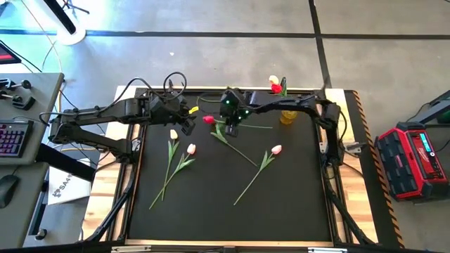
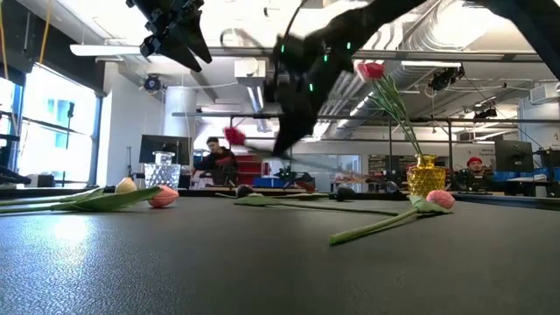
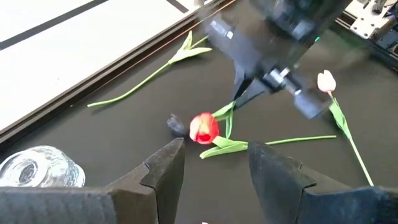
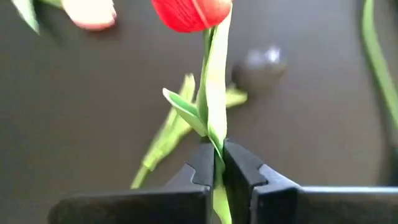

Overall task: Sort flowers into vase by color
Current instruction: Put the red flower into the yellow flower vase

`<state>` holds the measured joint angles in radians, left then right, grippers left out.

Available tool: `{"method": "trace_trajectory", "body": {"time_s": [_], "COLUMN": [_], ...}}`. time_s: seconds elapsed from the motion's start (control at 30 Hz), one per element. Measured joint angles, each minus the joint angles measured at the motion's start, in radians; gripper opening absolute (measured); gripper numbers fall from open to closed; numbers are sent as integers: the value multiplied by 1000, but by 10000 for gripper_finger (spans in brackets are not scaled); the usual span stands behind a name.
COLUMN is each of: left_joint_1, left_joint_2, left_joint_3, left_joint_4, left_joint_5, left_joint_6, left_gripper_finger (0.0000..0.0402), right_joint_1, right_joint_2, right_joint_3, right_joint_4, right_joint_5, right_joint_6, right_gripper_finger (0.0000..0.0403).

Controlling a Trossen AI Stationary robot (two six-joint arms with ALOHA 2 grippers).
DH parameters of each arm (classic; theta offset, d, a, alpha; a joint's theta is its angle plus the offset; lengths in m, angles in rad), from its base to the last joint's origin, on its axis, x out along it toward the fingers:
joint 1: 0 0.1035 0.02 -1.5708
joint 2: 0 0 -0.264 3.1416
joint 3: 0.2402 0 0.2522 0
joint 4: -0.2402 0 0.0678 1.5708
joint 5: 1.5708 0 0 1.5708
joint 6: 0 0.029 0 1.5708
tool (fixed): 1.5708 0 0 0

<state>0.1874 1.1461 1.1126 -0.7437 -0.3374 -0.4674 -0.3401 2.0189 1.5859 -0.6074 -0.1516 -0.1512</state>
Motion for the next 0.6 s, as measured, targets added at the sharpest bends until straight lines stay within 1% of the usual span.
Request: {"method": "trace_trajectory", "body": {"time_s": [0.17,0.37,0.6], "left_joint_1": [0,-4,-8], "left_joint_2": [0,0,0], "left_joint_3": [0,0,0], "left_joint_4": [2,1,1], "left_joint_5": [1,8,10], "left_joint_6": [16,30,42], "left_gripper_finger": [165,165,165], "right_joint_1": [0,-11,-17], "right_joint_2": [-122,-274,-415], "right_joint_3": [28,28,28], "right_joint_4": [8,23,111], "right_joint_5": [-21,-30,-35], "right_joint_6": [62,68,91], "right_gripper_finger": [5,2,1]}}
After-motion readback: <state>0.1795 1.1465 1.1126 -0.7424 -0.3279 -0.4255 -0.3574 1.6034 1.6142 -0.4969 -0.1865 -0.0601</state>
